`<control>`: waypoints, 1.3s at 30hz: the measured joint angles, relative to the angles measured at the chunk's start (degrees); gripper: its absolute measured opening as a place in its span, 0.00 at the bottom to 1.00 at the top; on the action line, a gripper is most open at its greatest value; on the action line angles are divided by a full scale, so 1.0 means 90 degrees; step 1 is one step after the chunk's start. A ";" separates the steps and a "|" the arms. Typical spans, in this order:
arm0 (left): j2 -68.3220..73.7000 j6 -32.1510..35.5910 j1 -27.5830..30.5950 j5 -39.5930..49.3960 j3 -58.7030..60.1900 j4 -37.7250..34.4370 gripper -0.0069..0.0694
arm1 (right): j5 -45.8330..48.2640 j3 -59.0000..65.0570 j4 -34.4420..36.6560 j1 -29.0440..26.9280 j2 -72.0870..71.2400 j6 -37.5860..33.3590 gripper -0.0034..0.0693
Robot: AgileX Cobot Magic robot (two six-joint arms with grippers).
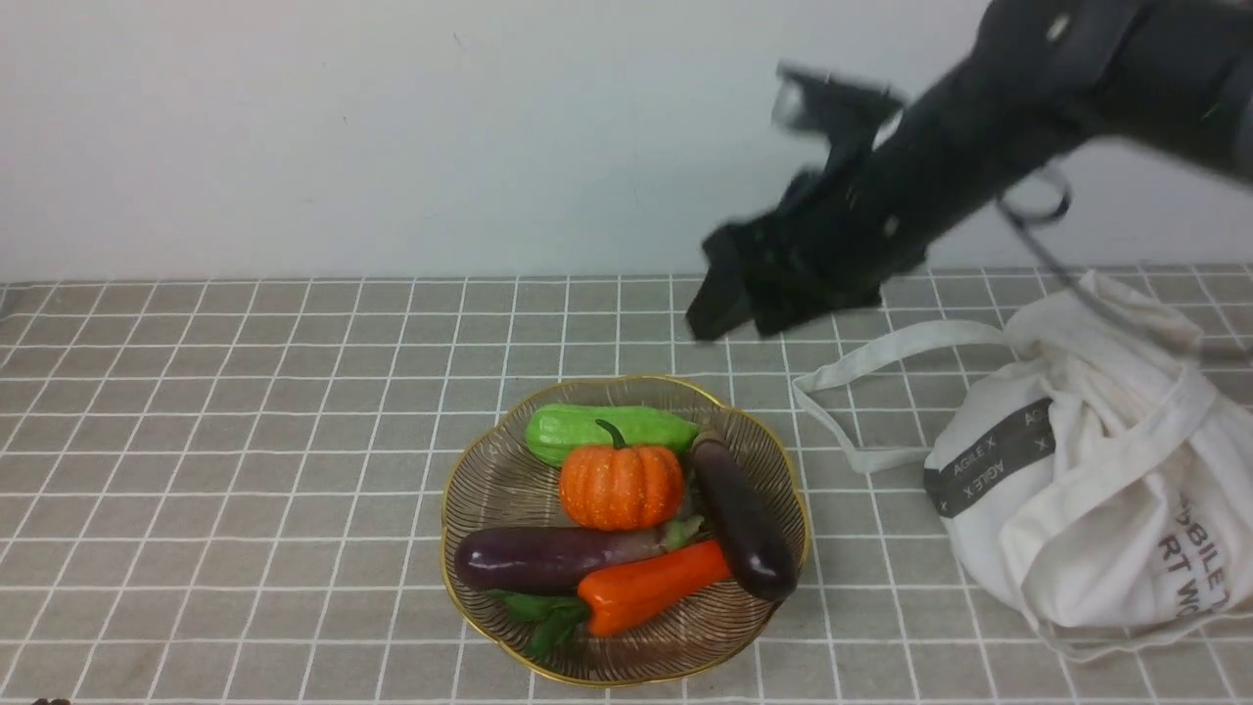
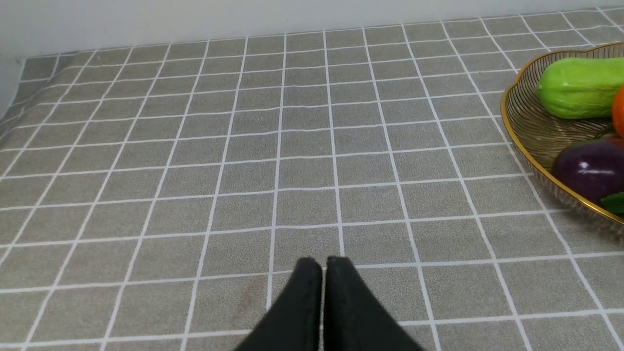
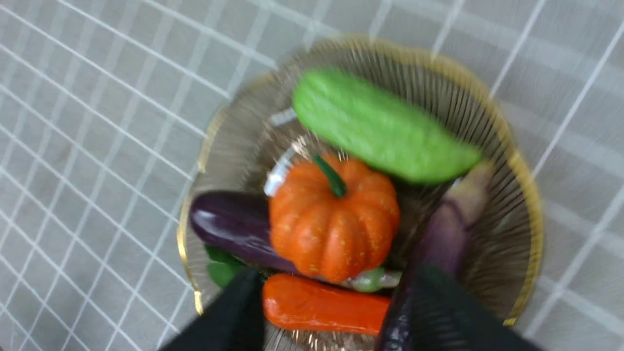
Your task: Take vegetables from bag on grey coffee tablecloth place on plate.
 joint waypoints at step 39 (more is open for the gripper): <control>0.0000 0.0000 0.0000 0.0000 0.0000 0.0000 0.08 | -0.5712 0.8764 -0.2013 -0.0056 -1.1403 0.2078 0.03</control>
